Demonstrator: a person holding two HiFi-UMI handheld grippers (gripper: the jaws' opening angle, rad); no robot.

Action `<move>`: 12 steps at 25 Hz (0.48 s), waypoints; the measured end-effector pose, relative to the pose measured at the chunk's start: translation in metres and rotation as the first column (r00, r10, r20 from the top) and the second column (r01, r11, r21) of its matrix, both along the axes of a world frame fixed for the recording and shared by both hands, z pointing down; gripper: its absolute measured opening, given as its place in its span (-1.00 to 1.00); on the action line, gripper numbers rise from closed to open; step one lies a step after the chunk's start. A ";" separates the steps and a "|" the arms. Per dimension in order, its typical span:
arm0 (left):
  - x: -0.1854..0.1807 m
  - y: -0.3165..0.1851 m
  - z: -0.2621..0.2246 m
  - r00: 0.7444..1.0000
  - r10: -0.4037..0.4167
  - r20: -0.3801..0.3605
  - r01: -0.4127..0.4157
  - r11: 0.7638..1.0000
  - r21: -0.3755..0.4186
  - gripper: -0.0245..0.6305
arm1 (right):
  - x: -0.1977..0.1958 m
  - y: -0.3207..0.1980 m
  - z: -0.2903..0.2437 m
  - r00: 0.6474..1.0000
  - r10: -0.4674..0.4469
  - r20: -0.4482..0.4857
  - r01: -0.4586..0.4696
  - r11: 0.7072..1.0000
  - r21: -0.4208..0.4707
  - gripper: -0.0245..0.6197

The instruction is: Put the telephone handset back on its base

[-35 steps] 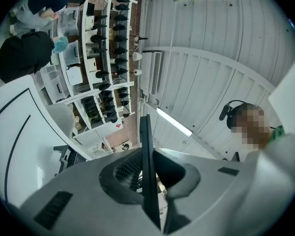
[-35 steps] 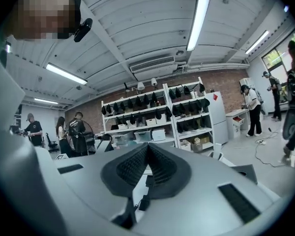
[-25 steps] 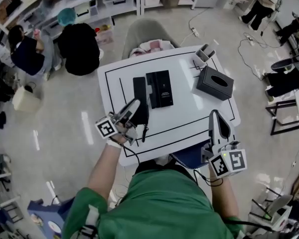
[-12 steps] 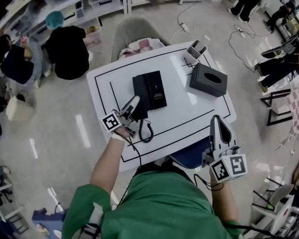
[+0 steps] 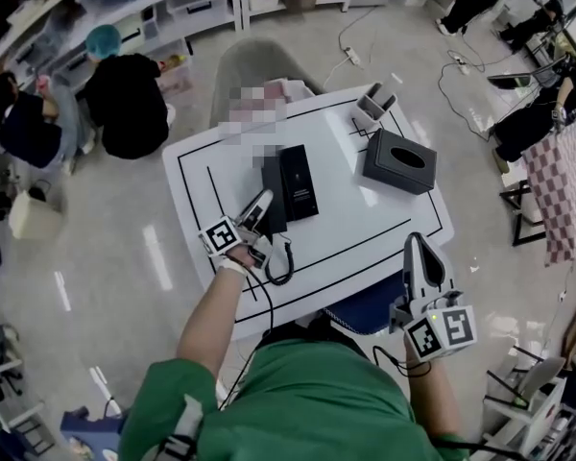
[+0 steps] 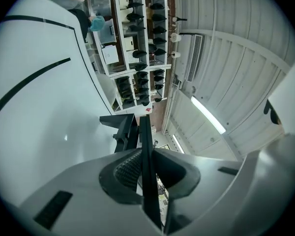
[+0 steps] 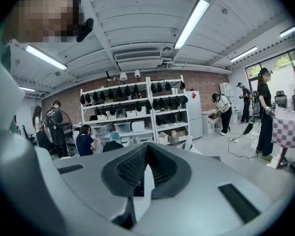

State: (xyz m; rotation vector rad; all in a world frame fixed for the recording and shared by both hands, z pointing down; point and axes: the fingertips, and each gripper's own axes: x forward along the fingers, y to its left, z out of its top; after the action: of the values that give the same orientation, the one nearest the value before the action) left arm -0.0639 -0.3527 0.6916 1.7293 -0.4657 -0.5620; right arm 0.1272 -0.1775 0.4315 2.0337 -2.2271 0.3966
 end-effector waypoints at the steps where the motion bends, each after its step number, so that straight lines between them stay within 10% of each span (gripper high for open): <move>1: -0.002 0.001 0.005 0.999 -0.007 0.042 0.007 1.000 -0.009 -0.67 | 0.000 0.001 0.000 1.000 0.000 0.001 0.000 1.000 -0.004 -0.85; 12: 0.011 -0.012 0.021 0.972 -0.033 0.234 0.034 0.999 0.001 -0.67 | 0.013 -0.002 0.007 0.999 -0.008 0.035 0.009 1.000 -0.007 -0.86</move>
State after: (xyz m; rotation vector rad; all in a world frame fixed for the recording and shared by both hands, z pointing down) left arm -0.0529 -0.3650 0.7122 1.7962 -0.6629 -0.3813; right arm 0.1405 -0.1795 0.4384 2.0284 -2.2503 0.4426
